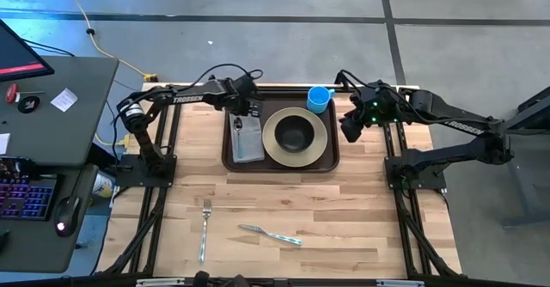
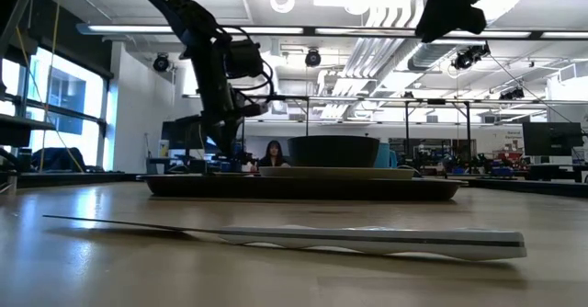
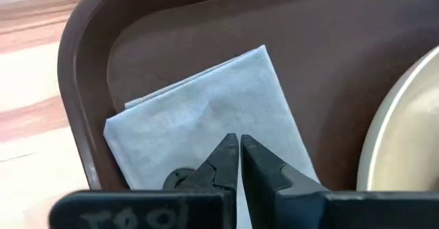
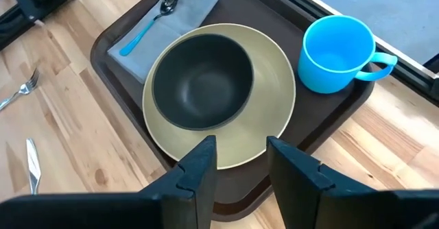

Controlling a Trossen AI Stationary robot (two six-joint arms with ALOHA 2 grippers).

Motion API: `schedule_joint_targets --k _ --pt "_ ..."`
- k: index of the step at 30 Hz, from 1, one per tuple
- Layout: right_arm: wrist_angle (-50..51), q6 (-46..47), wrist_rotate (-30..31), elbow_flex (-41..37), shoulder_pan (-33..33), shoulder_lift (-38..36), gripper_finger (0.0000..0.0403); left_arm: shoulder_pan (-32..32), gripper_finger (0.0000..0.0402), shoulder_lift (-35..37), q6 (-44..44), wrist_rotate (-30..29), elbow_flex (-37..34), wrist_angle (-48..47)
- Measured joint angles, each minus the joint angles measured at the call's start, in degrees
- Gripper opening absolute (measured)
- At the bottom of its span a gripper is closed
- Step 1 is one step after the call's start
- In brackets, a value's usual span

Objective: Set up tray
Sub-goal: Adjust the gray napkin on the brown tray

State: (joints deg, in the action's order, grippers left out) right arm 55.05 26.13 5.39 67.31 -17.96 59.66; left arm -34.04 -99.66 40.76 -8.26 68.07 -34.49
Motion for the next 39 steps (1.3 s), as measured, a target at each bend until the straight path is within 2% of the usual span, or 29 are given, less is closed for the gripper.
schedule_joint_targets --k 9,14,18,28,39 --pt "-0.02 1.11 0.54 0.02 0.0 0.0 0.0119 -0.28 0.0037 0.0 -3.0 4.72 0.0 2.21" --pt "-0.04 1.1 0.69 0.01 0.0 0.0 0.0119 2.27 0.004 0.0 -2.81 7.16 0.0 2.52" --pt "-0.04 1.09 0.68 0.0 0.0 0.0 0.0119 5.04 0.004 0.01 -2.81 11.3 0.0 -0.09" --pt "-0.04 0.64 0.68 0.0 0.0 0.0 0.0119 13.28 0.004 0.02 -1.28 10.65 -0.02 -6.49" --pt "-0.07 -0.66 0.68 0.0 0.0 0.0 0.0119 19.64 0.0048 0.02 0.78 8.91 -0.1 -6.49"
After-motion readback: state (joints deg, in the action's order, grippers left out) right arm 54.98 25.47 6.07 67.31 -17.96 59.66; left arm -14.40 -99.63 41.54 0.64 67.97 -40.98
